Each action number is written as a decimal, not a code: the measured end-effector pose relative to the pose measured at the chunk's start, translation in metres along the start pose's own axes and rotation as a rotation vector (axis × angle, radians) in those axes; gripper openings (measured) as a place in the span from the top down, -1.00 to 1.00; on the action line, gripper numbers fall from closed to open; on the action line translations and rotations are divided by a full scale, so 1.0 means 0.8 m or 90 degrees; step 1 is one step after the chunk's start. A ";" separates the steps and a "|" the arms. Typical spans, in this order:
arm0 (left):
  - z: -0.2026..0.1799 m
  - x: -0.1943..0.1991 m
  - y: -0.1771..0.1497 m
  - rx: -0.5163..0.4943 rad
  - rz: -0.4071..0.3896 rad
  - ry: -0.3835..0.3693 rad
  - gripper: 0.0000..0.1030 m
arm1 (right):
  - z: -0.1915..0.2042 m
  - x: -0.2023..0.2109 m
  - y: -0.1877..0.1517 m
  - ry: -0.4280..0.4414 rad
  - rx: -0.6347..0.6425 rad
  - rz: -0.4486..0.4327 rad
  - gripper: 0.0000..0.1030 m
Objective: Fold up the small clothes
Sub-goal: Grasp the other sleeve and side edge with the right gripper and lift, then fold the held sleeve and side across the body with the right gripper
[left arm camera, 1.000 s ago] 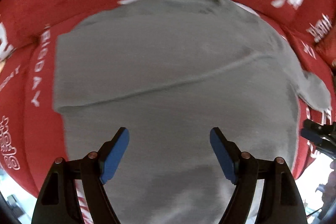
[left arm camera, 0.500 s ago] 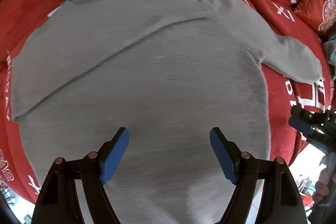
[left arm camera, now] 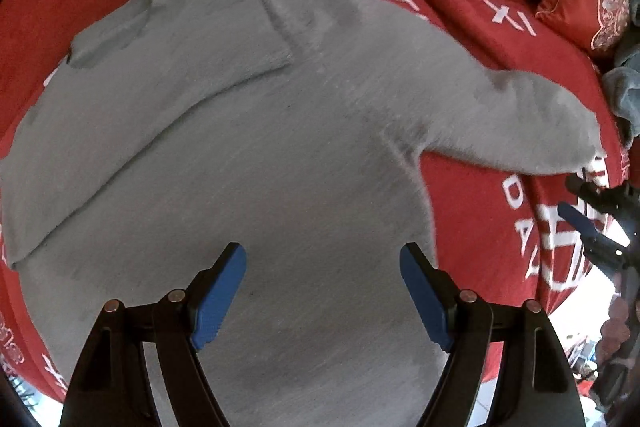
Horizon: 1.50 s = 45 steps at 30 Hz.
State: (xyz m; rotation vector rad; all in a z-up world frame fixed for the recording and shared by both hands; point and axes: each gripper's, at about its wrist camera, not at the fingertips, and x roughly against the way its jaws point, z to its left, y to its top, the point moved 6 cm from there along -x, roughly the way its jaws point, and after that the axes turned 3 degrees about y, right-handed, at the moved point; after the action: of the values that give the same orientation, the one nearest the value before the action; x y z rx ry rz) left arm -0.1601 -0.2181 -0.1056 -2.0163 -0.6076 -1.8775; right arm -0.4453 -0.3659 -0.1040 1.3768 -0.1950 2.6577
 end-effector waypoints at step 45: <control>0.139 0.049 0.075 0.120 -0.189 0.072 -0.57 | 0.310 -0.058 0.001 0.416 0.170 0.080 0.84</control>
State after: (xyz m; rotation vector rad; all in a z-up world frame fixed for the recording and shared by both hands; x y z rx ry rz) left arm -0.0319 -0.2101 -0.0726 -1.7657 -1.0567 -1.9935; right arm -0.2205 -0.4144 0.0002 0.4853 0.1581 3.1543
